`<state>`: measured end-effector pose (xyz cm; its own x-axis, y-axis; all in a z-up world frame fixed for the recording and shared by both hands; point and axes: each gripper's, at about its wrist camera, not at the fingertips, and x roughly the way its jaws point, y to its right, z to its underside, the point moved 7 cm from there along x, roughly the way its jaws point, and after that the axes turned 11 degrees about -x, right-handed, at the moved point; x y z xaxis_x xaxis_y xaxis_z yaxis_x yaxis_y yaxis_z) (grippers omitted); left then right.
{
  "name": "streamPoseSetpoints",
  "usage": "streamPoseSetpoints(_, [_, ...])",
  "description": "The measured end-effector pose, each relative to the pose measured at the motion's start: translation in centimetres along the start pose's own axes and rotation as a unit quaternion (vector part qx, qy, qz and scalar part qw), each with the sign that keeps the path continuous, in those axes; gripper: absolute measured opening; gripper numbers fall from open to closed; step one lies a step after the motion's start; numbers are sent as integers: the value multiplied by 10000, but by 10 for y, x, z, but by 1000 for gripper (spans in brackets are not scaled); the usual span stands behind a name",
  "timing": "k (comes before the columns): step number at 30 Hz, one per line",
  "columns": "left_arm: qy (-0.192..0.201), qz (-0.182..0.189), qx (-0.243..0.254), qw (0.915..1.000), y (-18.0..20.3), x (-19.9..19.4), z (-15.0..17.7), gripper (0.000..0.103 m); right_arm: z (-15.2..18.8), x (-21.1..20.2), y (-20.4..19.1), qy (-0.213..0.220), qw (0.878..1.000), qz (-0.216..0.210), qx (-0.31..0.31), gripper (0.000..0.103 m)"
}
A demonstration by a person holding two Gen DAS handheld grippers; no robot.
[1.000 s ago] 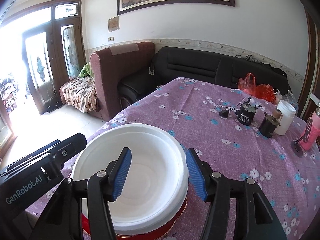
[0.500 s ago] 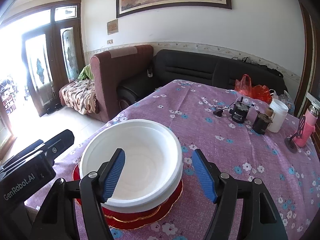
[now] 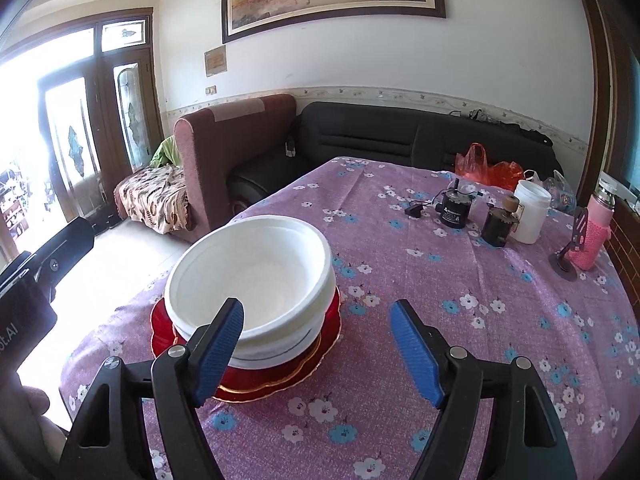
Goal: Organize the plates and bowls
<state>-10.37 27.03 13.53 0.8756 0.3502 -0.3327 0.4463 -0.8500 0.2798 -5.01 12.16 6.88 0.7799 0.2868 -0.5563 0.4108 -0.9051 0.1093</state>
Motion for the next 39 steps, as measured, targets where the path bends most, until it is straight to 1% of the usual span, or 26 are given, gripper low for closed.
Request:
streamPoseSetpoints(6, [151,208,195,9995,20,-21,9,103,17,-16,15,5,9998,58,211,82])
streamPoseSetpoints(11, [387,339,325,9981,34,-40,13,103,30,-26,26,38,9993,147,330,83])
streamPoseSetpoints(16, [490,424,467,9968,49,-52,17,103,40,-35,32,72,9989,147,438,84])
streamPoseSetpoints(18, [557,365,499,9965,52,-57,19,103,44,-38,34,86,9988,152,453,84])
streamPoseSetpoints(20, [587,516,540,9955,58,-61,20,103,46,-40,35,98,9988,150,459,85])
streamPoseSetpoints(22, [497,624,552,9953,63,-62,21,103,49,-42,35,106,9988,131,460,85])
streamPoseSetpoints(26, [272,679,533,9959,69,-59,25,103,52,-43,35,101,9988,101,470,85])
streamPoseSetpoints(28, [252,600,596,9961,70,-58,26,103,55,-43,34,85,9988,85,470,85])
streamPoseSetpoints(30, [276,598,619,9959,70,-59,25,103,56,-41,33,61,9988,60,485,86])
streamPoseSetpoints(33, [202,569,662,9960,71,-55,26,103,59,-38,31,11,9989,24,473,86])
streamPoseSetpoints(36, [-101,573,753,9955,74,-43,33,103,60,-33,28,-39,9990,-19,450,86])
streamPoseSetpoints(39, [-497,535,807,9941,72,-25,47,103,60,-29,23,-88,9991,-38,401,86])
